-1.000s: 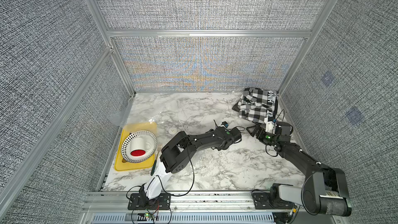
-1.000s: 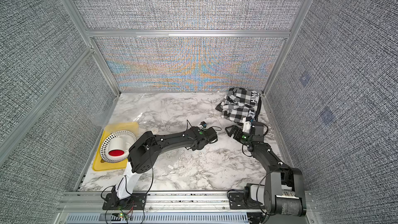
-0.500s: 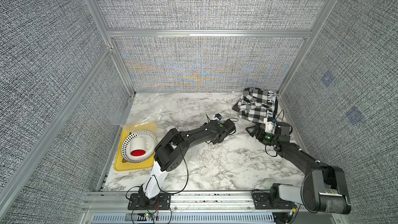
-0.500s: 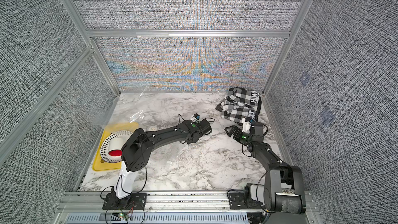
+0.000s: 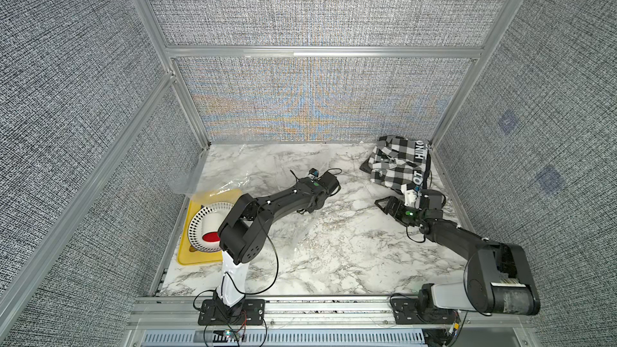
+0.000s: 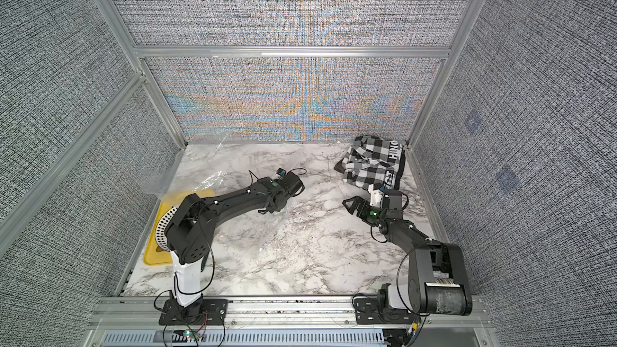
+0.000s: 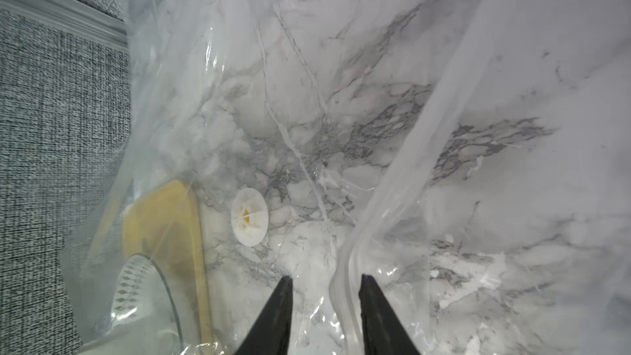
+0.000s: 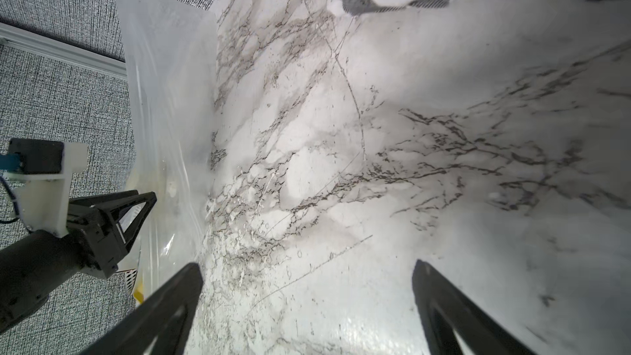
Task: Place the folded shirt into the vacuum bag
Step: Open the vacuum bag at the center of the board.
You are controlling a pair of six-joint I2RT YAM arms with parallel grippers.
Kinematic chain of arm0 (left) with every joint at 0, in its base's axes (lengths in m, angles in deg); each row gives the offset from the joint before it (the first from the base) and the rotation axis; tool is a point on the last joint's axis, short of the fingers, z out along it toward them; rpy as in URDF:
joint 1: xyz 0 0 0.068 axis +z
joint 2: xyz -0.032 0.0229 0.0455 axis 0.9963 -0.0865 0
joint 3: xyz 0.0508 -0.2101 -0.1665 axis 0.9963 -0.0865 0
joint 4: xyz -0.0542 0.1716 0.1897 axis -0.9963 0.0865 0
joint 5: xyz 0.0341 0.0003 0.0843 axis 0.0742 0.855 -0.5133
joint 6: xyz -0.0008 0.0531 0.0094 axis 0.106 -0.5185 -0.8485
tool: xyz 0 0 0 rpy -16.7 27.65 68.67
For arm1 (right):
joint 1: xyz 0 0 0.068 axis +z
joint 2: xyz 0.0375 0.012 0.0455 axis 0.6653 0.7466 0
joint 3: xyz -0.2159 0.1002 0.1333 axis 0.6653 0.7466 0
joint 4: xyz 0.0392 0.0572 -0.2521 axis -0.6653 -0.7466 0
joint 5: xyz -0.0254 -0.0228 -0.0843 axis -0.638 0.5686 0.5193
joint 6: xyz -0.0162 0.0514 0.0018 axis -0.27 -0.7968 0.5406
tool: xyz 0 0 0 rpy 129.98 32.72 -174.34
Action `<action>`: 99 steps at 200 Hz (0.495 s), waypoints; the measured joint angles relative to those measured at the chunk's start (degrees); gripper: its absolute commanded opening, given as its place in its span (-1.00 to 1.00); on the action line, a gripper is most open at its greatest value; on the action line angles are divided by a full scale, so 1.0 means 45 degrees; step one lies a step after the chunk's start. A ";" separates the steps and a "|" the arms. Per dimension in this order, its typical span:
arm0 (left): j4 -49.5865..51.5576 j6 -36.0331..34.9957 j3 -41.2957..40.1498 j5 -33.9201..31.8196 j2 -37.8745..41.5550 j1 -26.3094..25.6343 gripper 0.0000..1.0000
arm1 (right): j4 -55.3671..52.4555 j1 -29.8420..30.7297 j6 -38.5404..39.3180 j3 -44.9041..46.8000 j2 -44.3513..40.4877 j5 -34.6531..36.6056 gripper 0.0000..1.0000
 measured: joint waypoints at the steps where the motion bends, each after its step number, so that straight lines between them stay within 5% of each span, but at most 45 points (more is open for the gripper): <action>1: -0.0049 -0.0005 -0.0039 0.0053 0.0049 0.0039 -0.32 | 0.0010 0.0024 0.0000 -0.0010 0.0024 -0.0005 0.97; 33: -0.0879 -0.0107 -0.0636 0.1035 0.0486 0.0534 -0.54 | 0.0092 0.0457 0.0005 -0.0102 0.0364 -0.0049 0.97; 99: -0.2633 -0.0243 -0.1491 0.4813 0.1277 0.1297 -0.41 | 0.0097 0.1661 0.0209 -0.0233 0.0432 0.0136 0.97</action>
